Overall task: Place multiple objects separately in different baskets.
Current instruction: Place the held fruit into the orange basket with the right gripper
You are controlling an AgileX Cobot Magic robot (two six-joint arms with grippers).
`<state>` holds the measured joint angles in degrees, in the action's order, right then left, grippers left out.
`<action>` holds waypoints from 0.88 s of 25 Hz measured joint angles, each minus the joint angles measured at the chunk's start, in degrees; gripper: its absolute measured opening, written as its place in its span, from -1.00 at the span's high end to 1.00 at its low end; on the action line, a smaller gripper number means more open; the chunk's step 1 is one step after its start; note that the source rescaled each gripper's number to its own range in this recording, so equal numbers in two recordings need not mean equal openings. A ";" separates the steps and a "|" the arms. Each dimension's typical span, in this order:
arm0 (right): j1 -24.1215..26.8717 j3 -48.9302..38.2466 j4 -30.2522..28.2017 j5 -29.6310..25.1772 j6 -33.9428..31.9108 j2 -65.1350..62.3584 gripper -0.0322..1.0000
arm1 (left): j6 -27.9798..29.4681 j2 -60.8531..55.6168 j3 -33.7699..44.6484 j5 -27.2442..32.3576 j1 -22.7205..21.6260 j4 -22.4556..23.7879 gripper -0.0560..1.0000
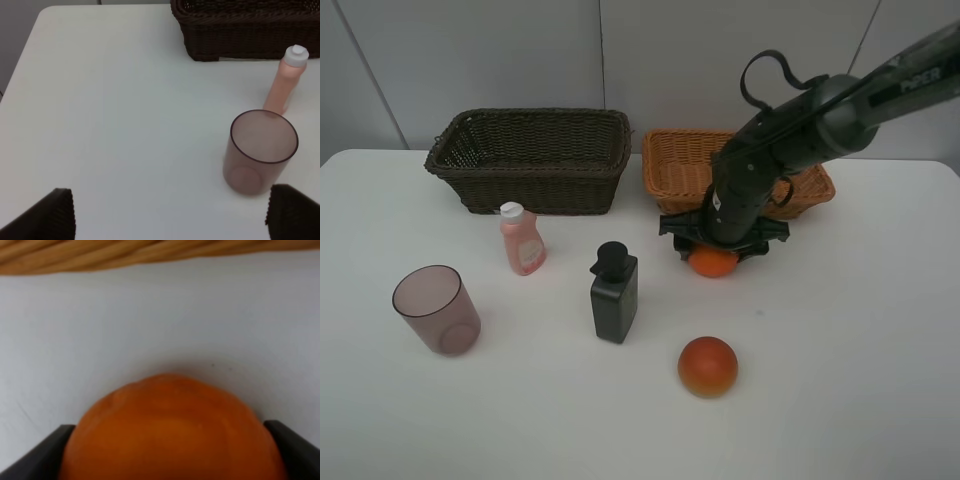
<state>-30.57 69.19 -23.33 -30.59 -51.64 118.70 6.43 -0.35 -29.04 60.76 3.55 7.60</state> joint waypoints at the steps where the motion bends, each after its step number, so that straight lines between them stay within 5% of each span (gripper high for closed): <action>1: 0.00 0.00 0.29 -0.69 0.05 -0.33 0.20 | 0.00 0.00 0.00 0.00 0.00 0.00 -0.97; 5: 0.00 0.84 2.25 -5.21 5.08 -3.67 0.20 | 0.00 0.00 0.00 0.00 0.00 0.00 -0.97; 13: 0.00 8.30 12.73 -20.93 25.14 -6.76 0.20 | 0.00 0.00 0.00 0.00 0.00 0.00 -0.97; 22: 0.00 20.24 17.41 -35.09 34.68 -6.94 0.20 | 0.00 0.00 0.00 0.00 0.00 0.00 -0.97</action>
<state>-30.57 89.43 -5.92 -65.68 -16.97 111.76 6.43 -0.35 -29.04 60.76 3.55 7.60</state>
